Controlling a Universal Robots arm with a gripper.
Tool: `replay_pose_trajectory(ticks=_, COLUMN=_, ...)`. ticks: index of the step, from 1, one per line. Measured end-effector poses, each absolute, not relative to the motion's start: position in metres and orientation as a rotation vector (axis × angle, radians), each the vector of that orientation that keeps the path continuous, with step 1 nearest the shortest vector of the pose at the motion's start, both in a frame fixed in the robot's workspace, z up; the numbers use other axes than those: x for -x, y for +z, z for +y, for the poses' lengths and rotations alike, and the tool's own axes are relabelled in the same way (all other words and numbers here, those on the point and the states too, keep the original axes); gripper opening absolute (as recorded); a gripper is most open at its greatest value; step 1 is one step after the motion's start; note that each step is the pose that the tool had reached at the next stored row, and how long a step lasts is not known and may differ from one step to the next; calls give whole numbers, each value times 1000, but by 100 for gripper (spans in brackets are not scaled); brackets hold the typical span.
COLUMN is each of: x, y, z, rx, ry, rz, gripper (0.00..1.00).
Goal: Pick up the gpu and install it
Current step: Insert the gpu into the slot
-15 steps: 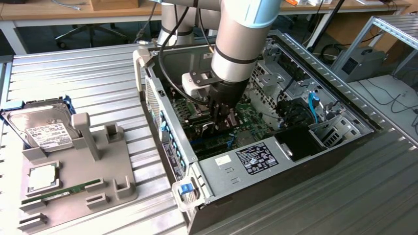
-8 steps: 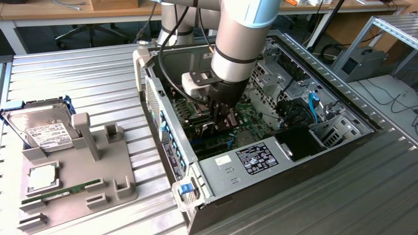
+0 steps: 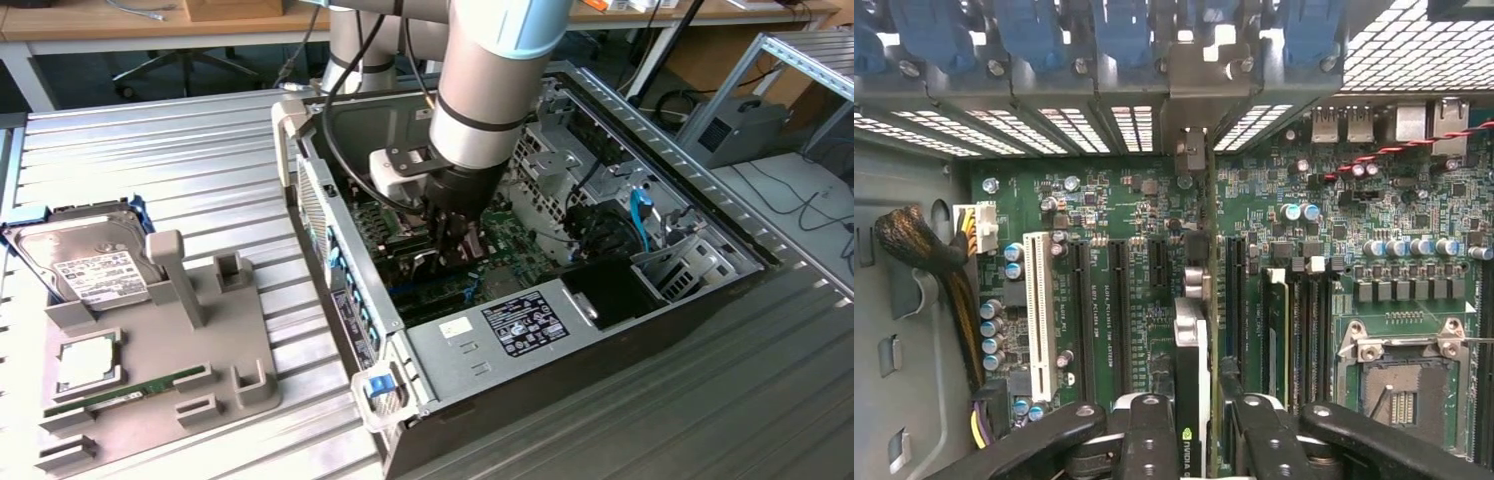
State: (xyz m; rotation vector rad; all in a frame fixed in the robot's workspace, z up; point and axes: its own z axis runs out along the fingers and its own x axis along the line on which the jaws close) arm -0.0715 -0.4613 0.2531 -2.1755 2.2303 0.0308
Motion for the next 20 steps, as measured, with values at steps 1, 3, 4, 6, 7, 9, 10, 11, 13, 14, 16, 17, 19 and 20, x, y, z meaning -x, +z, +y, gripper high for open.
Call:
replay_pose_trajectory(ticks=1, x=72, y=253, z=-461, rx=2175, ry=31, rz=2231, gripper=27)
replay_pose_trajectory(ticks=3, x=72, y=253, z=-461, rx=2175, ry=29, rz=2230, gripper=27)
replay_pose_trajectory(ticks=4, x=73, y=253, z=-461, rx=2174, ry=28, rz=2229, gripper=27)
replay_pose_trajectory(ticks=6, x=74, y=254, z=-461, rx=2173, ry=25, rz=2228, gripper=27)
replay_pose_trajectory(ticks=7, x=74, y=254, z=-461, rx=2172, ry=24, rz=2227, gripper=27)
replay_pose_trajectory(ticks=9, x=75, y=254, z=-461, rx=2171, ry=21, rz=2226, gripper=27)
replay_pose_trajectory(ticks=10, x=75, y=254, z=-461, rx=2170, ry=19, rz=2225, gripper=27)
replay_pose_trajectory(ticks=11, x=76, y=254, z=-461, rx=2169, ry=16, rz=2224, gripper=27)
replay_pose_trajectory(ticks=13, x=78, y=254, z=-461, rx=2167, ry=10, rz=2221, gripper=27)
replay_pose_trajectory(ticks=14, x=78, y=254, z=-461, rx=2166, ry=10, rz=2221, gripper=27)
replay_pose_trajectory(ticks=16, x=78, y=254, z=-461, rx=2166, ry=10, rz=2221, gripper=27)
replay_pose_trajectory(ticks=17, x=78, y=254, z=-461, rx=2166, ry=10, rz=2221, gripper=27)
replay_pose_trajectory(ticks=19, x=78, y=254, z=-461, rx=2166, ry=10, rz=2221, gripper=27)
replay_pose_trajectory(ticks=20, x=78, y=254, z=-461, rx=2166, ry=10, rz=2221, gripper=27)
